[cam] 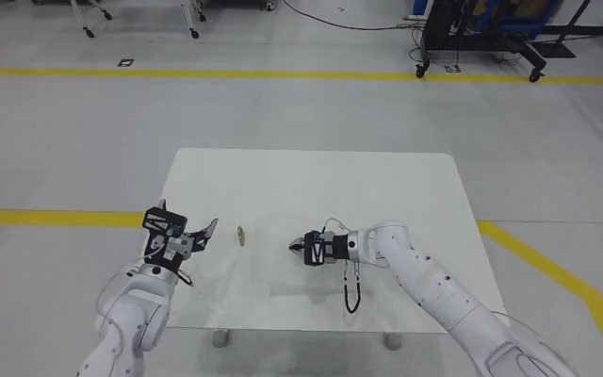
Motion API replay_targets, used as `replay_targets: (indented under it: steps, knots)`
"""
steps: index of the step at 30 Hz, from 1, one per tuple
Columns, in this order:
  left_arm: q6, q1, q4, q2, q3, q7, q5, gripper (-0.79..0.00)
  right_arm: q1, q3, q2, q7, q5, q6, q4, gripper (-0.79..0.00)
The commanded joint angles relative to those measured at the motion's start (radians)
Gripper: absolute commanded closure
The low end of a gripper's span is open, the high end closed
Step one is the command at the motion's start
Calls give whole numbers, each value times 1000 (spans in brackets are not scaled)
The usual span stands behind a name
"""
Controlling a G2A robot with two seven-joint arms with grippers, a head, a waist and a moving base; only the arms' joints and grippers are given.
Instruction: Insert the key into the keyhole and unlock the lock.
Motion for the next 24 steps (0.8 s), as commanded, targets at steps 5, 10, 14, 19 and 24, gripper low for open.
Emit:
replay_targets:
  steps: [5, 10, 14, 19, 24]
  knots:
    - [11, 10, -15, 1, -16, -21, 6, -785, 0, 0, 0, 1, 1, 1, 1, 0]
    - [-42, -7, -4, 1, 13, -34, 17, -785, -8, 1, 3, -28, 10, -13, -11, 0]
    - [-143, -45, -14, 4, 62, -80, 63, -785, 5, -1, 8, -66, -1, -44, 1, 0]
    - [-145, -117, -8, -5, 176, -170, 143, -785, 33, -21, 3, -101, -7, -60, 39, 0]
    - [-161, -202, 21, -16, 282, -250, 203, -785, 64, -40, -5, -134, 1, -56, 97, 0]
